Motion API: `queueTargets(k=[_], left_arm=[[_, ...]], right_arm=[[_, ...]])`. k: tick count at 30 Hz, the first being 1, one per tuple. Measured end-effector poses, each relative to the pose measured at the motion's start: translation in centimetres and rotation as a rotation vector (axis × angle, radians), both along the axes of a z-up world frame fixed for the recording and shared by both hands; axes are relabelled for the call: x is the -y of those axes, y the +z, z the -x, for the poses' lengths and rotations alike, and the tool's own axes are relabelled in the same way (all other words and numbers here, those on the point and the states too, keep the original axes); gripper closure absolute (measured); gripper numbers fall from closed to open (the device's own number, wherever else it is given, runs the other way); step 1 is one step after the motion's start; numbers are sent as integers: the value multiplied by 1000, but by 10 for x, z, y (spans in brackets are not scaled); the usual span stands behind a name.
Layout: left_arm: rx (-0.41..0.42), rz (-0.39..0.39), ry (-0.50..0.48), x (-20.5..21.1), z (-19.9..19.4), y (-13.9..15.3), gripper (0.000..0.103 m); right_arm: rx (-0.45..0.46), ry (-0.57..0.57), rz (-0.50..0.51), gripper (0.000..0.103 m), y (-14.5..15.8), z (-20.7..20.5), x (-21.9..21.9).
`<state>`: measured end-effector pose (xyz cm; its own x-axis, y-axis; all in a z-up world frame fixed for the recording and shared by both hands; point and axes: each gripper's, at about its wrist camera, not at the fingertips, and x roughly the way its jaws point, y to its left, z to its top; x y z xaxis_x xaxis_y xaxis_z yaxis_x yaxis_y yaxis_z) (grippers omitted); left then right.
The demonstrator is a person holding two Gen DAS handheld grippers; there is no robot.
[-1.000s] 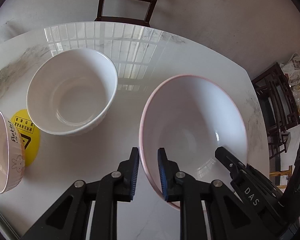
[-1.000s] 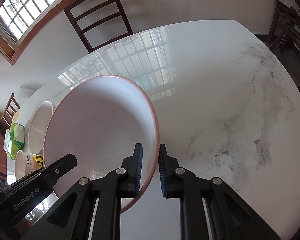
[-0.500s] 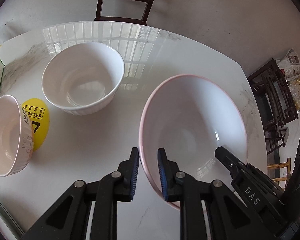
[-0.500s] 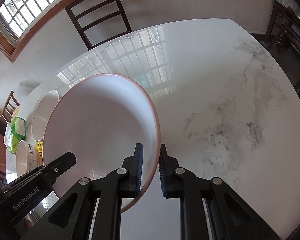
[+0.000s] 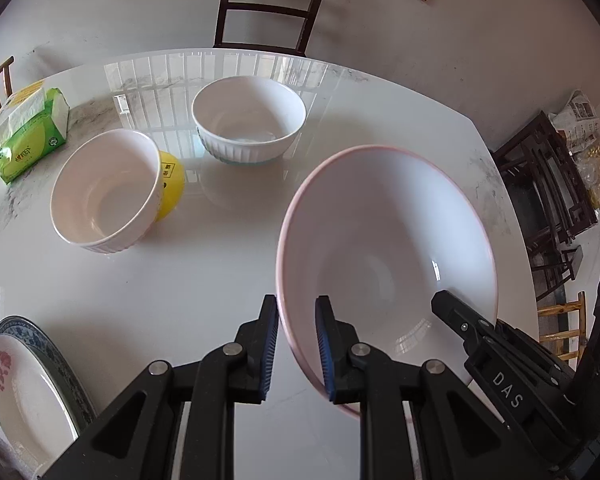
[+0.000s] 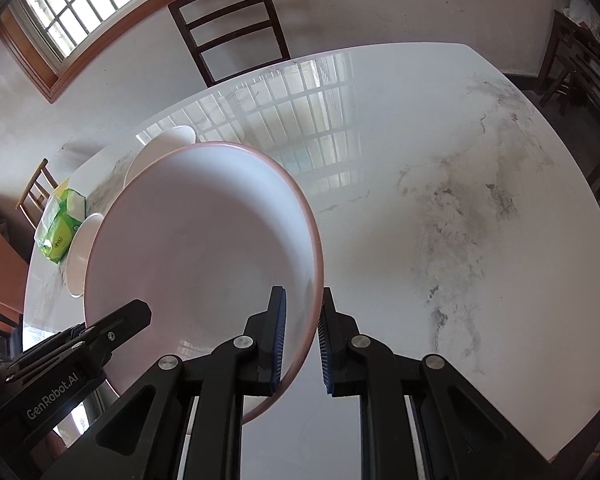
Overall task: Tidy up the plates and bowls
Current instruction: 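Lift the pink bowl with both tools and carry it toward the plate stack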
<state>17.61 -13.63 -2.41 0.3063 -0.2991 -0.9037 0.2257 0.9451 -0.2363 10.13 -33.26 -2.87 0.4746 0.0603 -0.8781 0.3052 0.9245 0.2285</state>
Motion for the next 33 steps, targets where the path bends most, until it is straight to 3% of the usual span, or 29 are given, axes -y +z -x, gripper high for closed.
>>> queueTargets(k=[6,16,33], left_arm=[[1,-8,14,-33,36,4,84],[-30,-15,41,-77,91,-13,84],[-84,-22,70,-101,120,-46,84]], right_arm=[[-8,27,-2,87,3,34,-32],[-34,75,-2,86,-9,85,-76],[-82,125,1,84,-34,110,-103]])
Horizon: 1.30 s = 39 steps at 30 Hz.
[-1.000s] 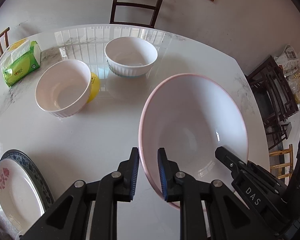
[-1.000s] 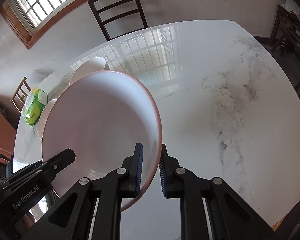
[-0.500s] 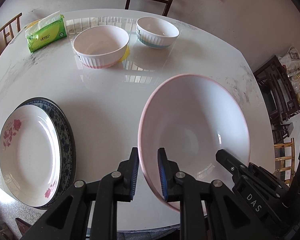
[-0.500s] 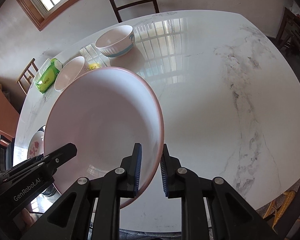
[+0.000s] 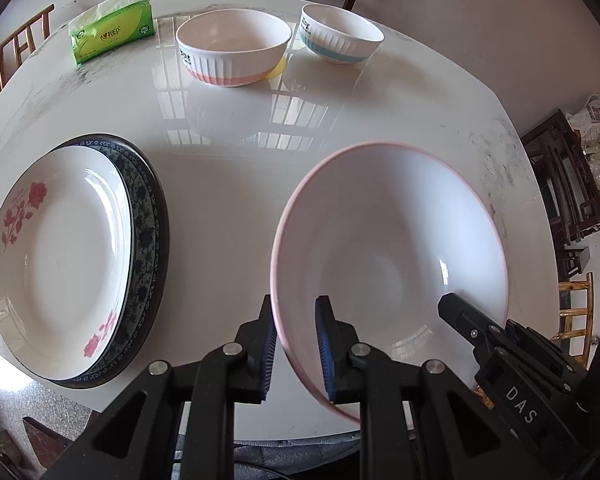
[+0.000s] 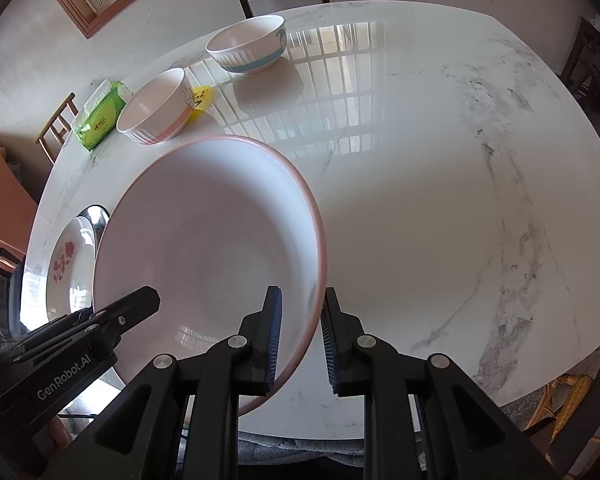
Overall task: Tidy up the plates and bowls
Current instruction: 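Lift the pink bowl with both tools and carry it toward the plate stack, then lower the pink bowl onto the table and open both tools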
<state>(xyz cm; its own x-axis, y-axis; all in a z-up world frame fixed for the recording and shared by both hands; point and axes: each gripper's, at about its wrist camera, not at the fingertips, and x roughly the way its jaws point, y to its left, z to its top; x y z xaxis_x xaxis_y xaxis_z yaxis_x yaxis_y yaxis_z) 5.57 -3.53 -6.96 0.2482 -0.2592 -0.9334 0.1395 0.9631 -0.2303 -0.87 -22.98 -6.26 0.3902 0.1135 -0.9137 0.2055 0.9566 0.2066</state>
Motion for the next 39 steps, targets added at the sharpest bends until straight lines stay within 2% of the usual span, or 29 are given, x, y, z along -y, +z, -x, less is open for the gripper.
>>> queueTargets(k=[14,21,25,28,31,39], left_arm=[[20,-26,-2,3,3,-2,84],[18,-2,-3,-1,4,-2,84],[27,6,-5,-3,3,1,84],[34,17,-4,-7,3,5,83],[44,20,-7,-10,4,9,81],[85,40,11,-35,-1,28,77]], right_arm=[[-2,7,-29,84,-9,-6,1],[0,19,-36,80,-6,-4,-1],[12,32,-30,67,-3,-4,-2],[28,31,-14,66,1,-4,-3],[33,22,-8,57,4,-5,-1],[62,12,25,54,18,-6,8]])
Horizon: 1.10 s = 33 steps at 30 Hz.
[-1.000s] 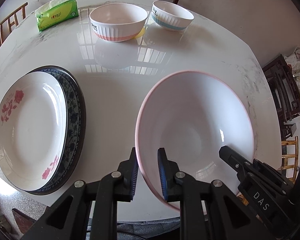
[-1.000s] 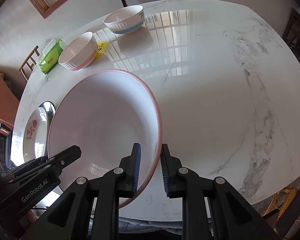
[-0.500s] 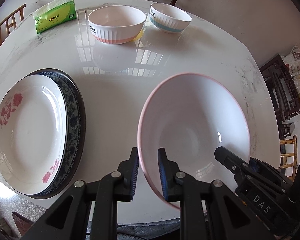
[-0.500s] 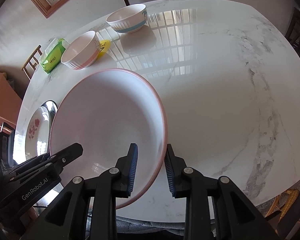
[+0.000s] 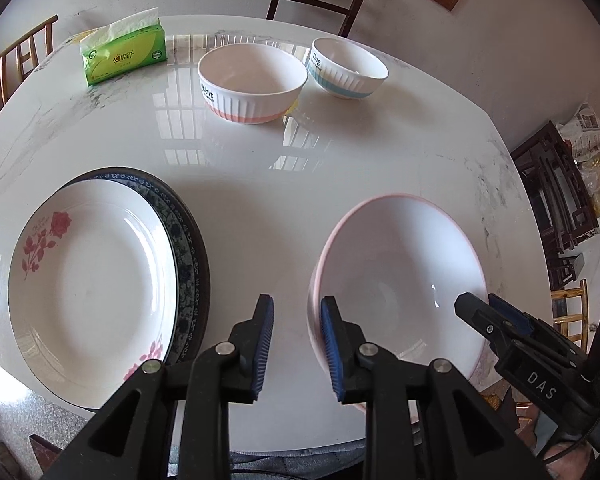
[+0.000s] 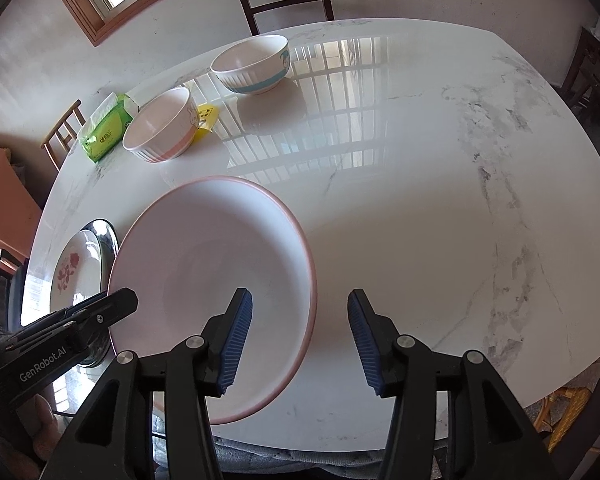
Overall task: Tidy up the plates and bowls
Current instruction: 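Lower the pink bowl onto the table and open both tools, then move both tools to the white ribbed 'Rabbit' bowl and close on its rim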
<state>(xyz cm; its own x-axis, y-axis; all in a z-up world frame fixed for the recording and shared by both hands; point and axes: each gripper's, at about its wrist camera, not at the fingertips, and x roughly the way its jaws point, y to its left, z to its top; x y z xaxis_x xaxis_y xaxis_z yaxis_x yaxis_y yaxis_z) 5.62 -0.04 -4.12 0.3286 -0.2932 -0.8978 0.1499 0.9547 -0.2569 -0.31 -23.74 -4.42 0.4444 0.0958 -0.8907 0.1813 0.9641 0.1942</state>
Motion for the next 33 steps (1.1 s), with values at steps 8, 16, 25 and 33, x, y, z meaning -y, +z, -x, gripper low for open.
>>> queueTargets(k=[8,16,25,33], left_arm=[[46,12,30,-24,-7,28,76],[106,23,35,-35,-21,52,76],[125,-35,144,-65,-70,53,76],[76,-43,199,-75,-117,38,76]], right_arm=[[34,22,41,52,20,-12,3],[66,82,49,52,37,-29,-5],[77,177,4,52,55,-67,-16],[10,231,-51,52,54,-119,-41]])
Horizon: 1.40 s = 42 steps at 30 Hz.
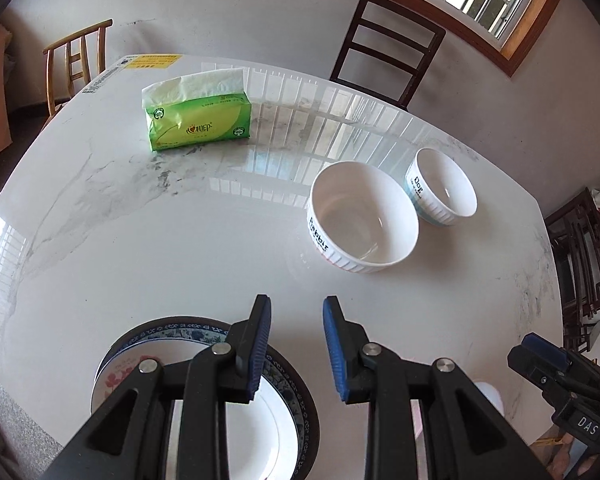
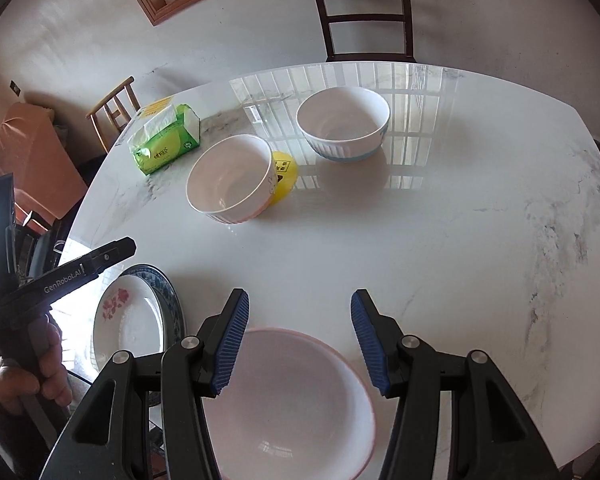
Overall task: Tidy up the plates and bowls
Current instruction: 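Move both tools to the white ribbed 'Rabbit' bowl and close on its rim, then lift the white ribbed bowl with both tools and carry it over the pink bowl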
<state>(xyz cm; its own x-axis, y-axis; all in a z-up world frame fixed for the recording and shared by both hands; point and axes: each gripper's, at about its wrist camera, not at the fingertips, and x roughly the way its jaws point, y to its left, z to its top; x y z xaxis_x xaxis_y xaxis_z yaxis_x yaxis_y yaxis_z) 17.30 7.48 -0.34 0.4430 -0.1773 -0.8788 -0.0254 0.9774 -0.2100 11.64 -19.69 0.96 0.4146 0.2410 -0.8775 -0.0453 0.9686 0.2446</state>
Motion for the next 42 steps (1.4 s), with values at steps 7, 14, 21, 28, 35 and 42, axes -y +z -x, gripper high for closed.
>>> queueTargets(k=[7,14,21,28,35,42], left_arm=[[-29,50,27,-1,-43,-15,76],[-39,70,17,5,-73,-26,76],[-63,96,27,3,-93,-39,76],[-82,95,-2,8,-105,-52,76],[-105,111,-12,11,-113,-66,81],[-108,96,-4,11,-111,-68,91]], right_arm=[[-39,7,-9,53,-8,-50,-23],[-84,-26,5,62,-25,-95,-37],[-114,-48,23,67,-44,-126,-48],[-159,-56,39,77,-68,-148,-53],[-178,-45,14,91,-76,-152,-58],[-177,-56,12,92,-75,-151,-56]])
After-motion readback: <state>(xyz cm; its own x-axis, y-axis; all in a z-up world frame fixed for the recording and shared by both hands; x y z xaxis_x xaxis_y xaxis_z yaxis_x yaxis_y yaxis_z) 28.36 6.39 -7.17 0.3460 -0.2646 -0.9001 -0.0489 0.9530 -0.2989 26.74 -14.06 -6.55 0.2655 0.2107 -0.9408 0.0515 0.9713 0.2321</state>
